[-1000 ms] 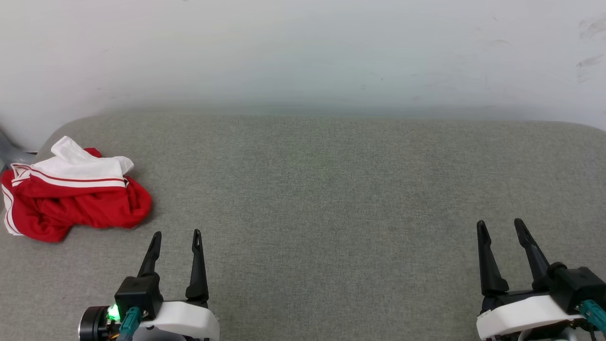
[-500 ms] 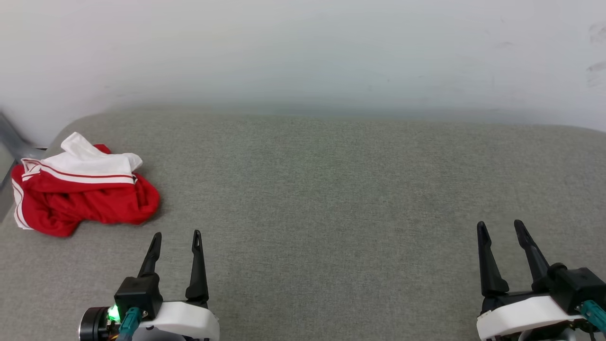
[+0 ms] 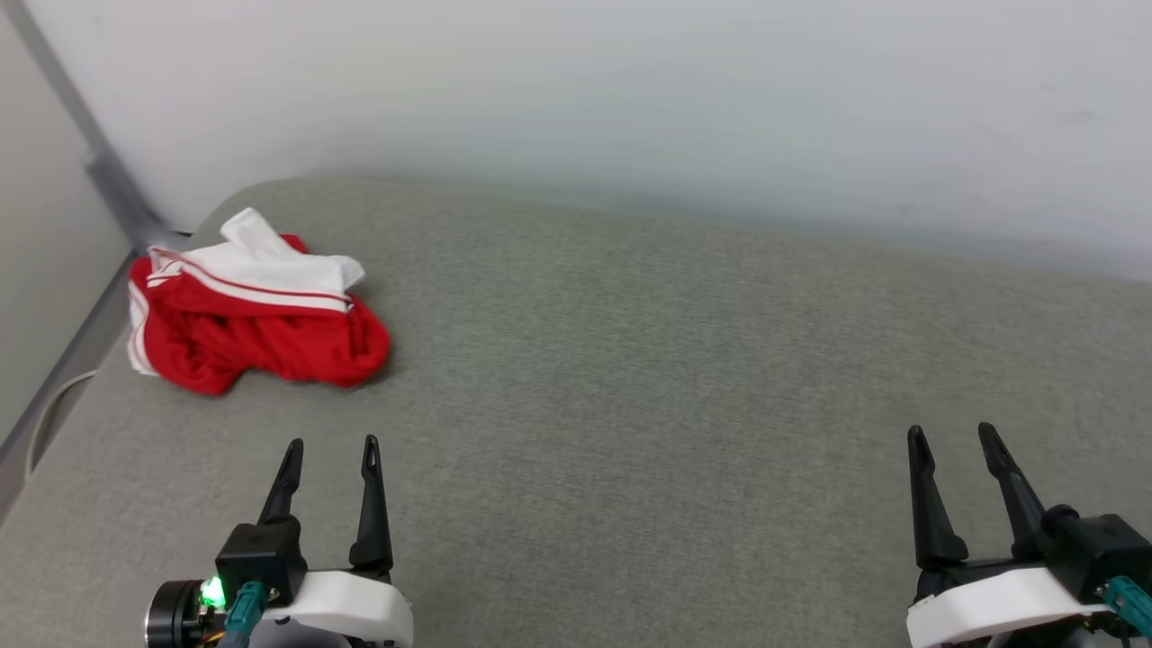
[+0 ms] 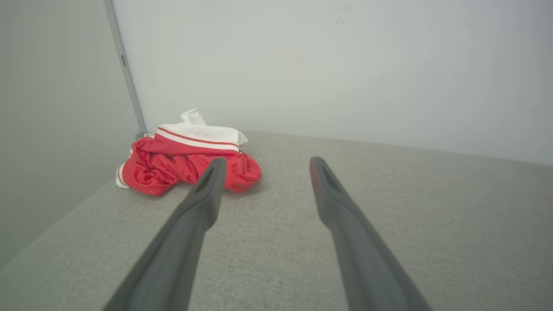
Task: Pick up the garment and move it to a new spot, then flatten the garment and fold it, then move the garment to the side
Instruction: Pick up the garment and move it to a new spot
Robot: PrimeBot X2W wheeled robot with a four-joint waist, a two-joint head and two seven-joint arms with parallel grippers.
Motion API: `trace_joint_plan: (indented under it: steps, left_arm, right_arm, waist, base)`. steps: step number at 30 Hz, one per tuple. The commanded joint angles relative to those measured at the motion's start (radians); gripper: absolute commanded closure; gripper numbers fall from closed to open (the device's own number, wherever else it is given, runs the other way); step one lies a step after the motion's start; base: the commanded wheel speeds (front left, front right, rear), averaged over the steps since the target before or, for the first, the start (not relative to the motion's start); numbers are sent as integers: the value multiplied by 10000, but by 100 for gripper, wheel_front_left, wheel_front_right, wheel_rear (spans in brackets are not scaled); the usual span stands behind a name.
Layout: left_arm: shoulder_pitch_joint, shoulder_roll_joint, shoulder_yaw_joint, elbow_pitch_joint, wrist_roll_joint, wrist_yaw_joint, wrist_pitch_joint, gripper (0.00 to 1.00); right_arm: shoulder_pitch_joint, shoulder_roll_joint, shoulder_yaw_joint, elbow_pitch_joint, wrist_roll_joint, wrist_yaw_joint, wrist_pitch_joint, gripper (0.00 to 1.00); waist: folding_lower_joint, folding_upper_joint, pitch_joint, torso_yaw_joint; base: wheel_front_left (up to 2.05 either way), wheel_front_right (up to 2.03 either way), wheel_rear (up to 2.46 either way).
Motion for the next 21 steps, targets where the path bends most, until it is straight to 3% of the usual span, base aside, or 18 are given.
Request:
trace_joint_plan:
  steps: [1, 21]
  left_arm:
    - [-55, -10, 61, 13, 77, -67, -28, 0]
    - [25, -10, 443, 29, 88, -164, -28, 0]
  right_arm:
    - [101, 24, 4, -39, -14, -7, -25, 0]
    - [32, 22, 107, -19, 103, -7, -25, 0]
  waist:
    - [0, 0, 7, 406]
    - [0, 0, -20, 2409]
  base:
    - [0, 0, 0]
    - [0, 0, 0]
